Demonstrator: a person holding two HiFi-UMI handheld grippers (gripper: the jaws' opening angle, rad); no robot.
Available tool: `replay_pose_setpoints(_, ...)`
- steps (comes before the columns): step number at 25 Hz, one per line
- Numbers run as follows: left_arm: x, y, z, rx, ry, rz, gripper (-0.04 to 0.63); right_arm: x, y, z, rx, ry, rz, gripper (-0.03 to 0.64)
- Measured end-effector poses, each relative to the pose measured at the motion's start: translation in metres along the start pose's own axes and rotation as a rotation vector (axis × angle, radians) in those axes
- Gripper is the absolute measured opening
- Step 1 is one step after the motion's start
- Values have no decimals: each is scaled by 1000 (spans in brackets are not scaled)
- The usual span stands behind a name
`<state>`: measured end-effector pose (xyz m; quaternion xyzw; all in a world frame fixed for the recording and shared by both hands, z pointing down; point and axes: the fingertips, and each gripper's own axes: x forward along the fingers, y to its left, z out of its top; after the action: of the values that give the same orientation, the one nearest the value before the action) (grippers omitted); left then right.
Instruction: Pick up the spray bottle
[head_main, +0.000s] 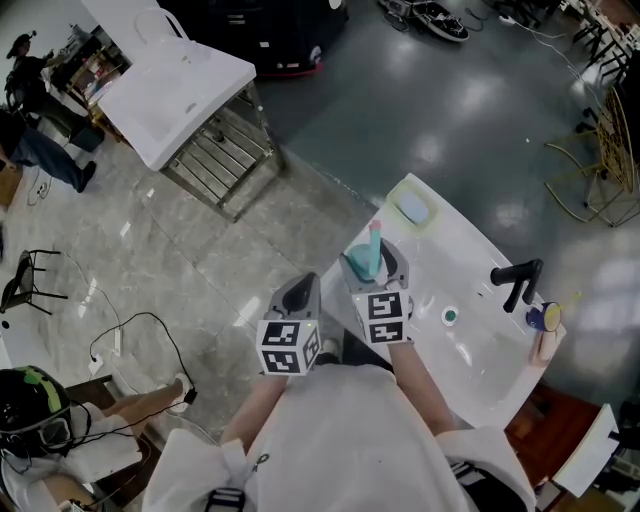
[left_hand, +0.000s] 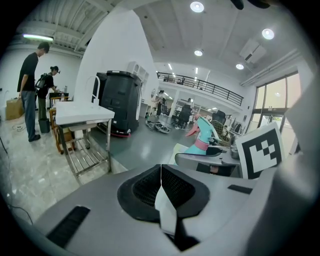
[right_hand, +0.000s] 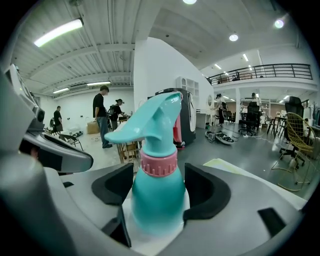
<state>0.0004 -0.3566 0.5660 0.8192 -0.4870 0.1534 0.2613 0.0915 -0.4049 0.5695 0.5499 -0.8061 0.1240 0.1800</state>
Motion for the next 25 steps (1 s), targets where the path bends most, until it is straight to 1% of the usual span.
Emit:
replay_pose_setpoints(3, 1, -2, 1, -12, 2, -11, 26, 1, -1, -1, 0, 12, -5, 327)
replay_pose_setpoints(7, 1, -5, -1, -10, 8, -22, 28, 2, -1, -1, -6, 12, -15, 327)
replay_pose_setpoints(22, 0, 2, -1, -13, -5, -6, 26, 0, -4, -1, 1, 16, -40, 325)
replay_pose_setpoints(25, -2, 6, 1, -15, -3, -6, 26, 1, 0, 4, -6, 6, -18, 324)
